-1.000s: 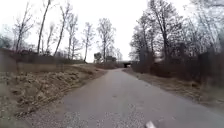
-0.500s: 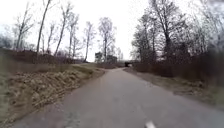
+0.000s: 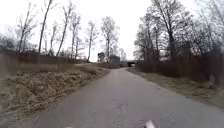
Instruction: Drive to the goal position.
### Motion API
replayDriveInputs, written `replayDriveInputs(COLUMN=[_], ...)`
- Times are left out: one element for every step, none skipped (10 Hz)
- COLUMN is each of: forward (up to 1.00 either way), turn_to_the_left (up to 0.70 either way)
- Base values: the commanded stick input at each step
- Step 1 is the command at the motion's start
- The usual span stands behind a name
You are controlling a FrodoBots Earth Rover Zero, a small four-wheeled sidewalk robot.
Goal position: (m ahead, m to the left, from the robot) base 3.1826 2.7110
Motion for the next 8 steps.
replayDriveInputs(forward=[0.7, 0.7, 0.7, 0.7, 0.7, 0.7, 0.7, 0.7], turn_to_the_left=[-0.3, -0.26, -0.03, 0.0, 0.0, 0.0, 0.0, 0.0])
